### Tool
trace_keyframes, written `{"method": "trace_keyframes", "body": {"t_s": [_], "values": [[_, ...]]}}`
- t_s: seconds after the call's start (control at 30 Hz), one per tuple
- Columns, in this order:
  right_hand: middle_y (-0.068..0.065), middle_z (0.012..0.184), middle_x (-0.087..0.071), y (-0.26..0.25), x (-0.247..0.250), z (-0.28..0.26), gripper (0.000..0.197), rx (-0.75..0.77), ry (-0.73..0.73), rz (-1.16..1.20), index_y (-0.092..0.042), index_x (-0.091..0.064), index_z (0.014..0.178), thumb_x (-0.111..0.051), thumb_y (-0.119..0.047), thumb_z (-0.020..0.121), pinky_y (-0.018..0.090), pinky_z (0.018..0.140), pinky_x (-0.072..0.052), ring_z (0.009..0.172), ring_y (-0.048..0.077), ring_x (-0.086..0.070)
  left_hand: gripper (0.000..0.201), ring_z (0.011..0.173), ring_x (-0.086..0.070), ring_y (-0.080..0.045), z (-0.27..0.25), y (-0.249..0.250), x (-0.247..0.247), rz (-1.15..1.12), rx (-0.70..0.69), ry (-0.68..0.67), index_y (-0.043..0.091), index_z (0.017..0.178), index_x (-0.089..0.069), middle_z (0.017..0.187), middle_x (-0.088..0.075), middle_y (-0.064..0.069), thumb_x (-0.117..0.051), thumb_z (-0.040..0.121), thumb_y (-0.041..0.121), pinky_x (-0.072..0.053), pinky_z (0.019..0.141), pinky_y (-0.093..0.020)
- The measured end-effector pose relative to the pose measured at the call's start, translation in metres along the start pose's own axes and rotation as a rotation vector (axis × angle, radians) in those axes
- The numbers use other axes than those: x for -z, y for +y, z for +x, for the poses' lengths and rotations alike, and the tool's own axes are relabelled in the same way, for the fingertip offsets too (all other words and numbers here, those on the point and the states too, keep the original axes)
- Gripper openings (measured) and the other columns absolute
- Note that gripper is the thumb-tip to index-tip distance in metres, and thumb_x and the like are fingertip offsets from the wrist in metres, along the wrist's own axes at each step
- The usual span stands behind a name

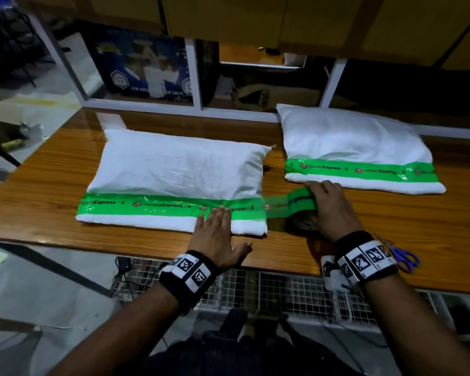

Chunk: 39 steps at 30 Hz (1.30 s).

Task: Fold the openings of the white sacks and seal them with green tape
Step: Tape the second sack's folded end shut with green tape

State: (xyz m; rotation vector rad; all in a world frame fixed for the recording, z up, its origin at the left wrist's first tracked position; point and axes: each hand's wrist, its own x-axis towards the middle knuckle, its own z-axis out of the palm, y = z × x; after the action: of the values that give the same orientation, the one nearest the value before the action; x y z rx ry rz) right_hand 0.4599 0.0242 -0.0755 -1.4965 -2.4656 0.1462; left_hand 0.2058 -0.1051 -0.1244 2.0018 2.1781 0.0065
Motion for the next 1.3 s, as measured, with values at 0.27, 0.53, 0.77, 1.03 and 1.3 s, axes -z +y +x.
{"method": "trace_keyframes", "body": {"t_s": [0.27,0.53,0.77,1.03,1.3], "values": [[0.019,0.118,-0.048,0.004,0.001,-0.007,0.077,-0.010,-0.030,0.007,-0.008,-0.048,0.137,-0.082,-0.001,0.069,0.050,0.084,-0.051,0.113,0.038,-0.046,0.090,0.153,0.002,-0.021,0.014,0.035,-0.003,-0.089,-0.067,-0.045,0.010,0.158,0.001,0.167,0.000,-0.007,-0.027,0.095,0.068,-0.004,0.123,-0.044],[0.010,0.120,-0.048,0.014,0.012,-0.006,0.081,0.012,-0.070,-0.163,-0.018,-0.047,0.134,-0.088,-0.023,0.065,0.048,0.075,-0.052,0.109,0.033,-0.045,0.087,0.153,0.000,-0.019,0.011,0.031,-0.006,-0.006,-0.087,-0.018,0.014,0.159,0.000,0.167,-0.003,-0.005,-0.028,0.095,0.067,-0.005,0.124,-0.044],[0.014,0.126,-0.051,0.020,0.010,-0.013,0.089,0.017,-0.043,-0.197,-0.018,-0.042,0.147,-0.084,-0.007,0.069,0.045,0.073,-0.053,0.112,0.035,-0.049,0.082,0.153,0.000,-0.023,0.024,0.058,0.007,0.047,-0.194,0.044,0.010,0.158,0.005,0.167,0.000,-0.009,-0.038,0.099,0.049,-0.005,0.124,-0.045],[0.009,0.113,-0.052,0.023,0.017,-0.009,0.079,0.147,-0.057,-0.399,-0.038,-0.045,0.136,-0.086,-0.041,0.068,0.042,0.073,-0.043,0.101,0.031,-0.050,0.072,0.151,-0.015,-0.024,0.041,0.051,-0.005,-0.023,-0.229,-0.058,0.012,0.158,-0.008,0.165,-0.015,-0.009,-0.036,0.101,0.046,-0.016,0.121,-0.040],[0.013,0.133,-0.053,0.010,0.020,-0.006,0.062,0.327,-0.074,-0.539,-0.033,-0.051,0.137,-0.076,-0.036,0.080,0.054,0.097,-0.036,0.121,0.035,-0.047,0.082,0.152,-0.008,-0.024,0.049,0.062,0.004,0.062,-0.161,-0.134,0.022,0.159,0.000,0.167,-0.004,-0.001,-0.034,0.096,0.062,-0.016,0.121,-0.045]]}}
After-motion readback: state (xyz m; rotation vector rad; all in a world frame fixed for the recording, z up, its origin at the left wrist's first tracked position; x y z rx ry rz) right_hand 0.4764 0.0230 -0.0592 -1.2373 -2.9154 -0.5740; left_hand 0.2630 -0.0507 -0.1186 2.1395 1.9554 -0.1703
